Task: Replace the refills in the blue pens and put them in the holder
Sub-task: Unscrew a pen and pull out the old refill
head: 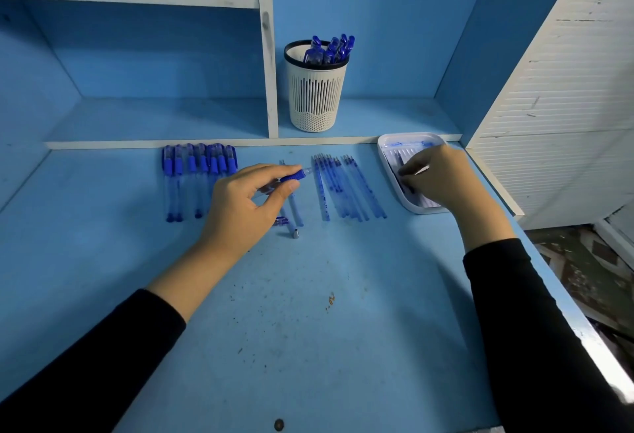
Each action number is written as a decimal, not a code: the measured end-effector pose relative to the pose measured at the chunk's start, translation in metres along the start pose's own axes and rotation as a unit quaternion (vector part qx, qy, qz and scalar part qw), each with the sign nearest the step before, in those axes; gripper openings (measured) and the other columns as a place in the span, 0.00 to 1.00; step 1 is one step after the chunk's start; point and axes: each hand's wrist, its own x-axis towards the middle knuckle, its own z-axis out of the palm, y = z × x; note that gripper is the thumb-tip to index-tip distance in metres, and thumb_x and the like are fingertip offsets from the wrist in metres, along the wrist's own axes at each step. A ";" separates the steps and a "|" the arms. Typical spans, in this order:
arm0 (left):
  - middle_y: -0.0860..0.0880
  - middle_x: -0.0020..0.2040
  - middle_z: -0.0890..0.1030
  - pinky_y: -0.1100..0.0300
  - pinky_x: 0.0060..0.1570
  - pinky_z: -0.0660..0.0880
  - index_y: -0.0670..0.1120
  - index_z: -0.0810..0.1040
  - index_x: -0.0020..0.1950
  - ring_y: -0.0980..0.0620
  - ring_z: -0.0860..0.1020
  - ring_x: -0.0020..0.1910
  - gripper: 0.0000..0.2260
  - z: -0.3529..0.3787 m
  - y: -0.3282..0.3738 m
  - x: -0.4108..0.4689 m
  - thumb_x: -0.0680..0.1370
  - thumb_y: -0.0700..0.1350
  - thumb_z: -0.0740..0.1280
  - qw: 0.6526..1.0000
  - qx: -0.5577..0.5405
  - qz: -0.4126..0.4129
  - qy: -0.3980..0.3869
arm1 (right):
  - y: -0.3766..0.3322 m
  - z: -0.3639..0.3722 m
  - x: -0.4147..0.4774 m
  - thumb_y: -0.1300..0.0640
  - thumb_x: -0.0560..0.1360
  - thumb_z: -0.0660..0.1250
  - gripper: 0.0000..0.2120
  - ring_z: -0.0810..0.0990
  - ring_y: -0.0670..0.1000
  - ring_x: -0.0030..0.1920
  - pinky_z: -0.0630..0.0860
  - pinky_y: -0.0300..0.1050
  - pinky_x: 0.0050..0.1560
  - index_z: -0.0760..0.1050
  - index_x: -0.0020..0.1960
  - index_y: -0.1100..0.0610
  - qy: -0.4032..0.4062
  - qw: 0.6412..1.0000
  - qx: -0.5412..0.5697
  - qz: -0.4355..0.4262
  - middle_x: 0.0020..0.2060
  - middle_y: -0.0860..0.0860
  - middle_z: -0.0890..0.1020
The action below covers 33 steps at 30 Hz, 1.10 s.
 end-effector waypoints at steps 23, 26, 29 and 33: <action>0.52 0.50 0.84 0.60 0.48 0.79 0.42 0.84 0.56 0.53 0.82 0.44 0.09 0.000 0.004 -0.001 0.76 0.39 0.72 1.000 -0.024 -0.007 0.019 | -0.076 0.047 -0.049 0.69 0.73 0.70 0.06 0.77 0.48 0.33 0.76 0.37 0.38 0.79 0.41 0.59 0.057 0.748 0.661 0.019 0.34 0.51 0.82; 0.50 0.50 0.84 0.59 0.48 0.80 0.41 0.83 0.56 0.52 0.83 0.44 0.09 0.000 0.003 -0.001 0.76 0.39 0.72 1.000 -0.025 -0.002 0.019 | -0.076 0.049 -0.049 0.68 0.73 0.71 0.06 0.78 0.49 0.35 0.76 0.37 0.40 0.79 0.42 0.59 0.062 0.758 0.649 0.013 0.35 0.52 0.82; 0.49 0.50 0.85 0.58 0.48 0.80 0.41 0.84 0.56 0.52 0.83 0.45 0.09 -0.001 0.001 -0.001 0.76 0.39 0.72 0.999 -0.024 -0.006 0.024 | -0.075 0.048 -0.050 0.67 0.72 0.72 0.04 0.79 0.49 0.37 0.77 0.38 0.42 0.79 0.44 0.60 0.086 0.779 0.621 -0.018 0.37 0.53 0.82; 0.49 0.49 0.85 0.58 0.47 0.80 0.41 0.84 0.56 0.52 0.82 0.43 0.09 0.000 0.001 0.000 0.76 0.40 0.72 0.999 -0.020 -0.005 0.028 | -0.078 0.043 -0.057 0.67 0.72 0.73 0.04 0.82 0.48 0.40 0.78 0.41 0.48 0.80 0.45 0.62 0.107 0.816 0.558 -0.106 0.39 0.52 0.84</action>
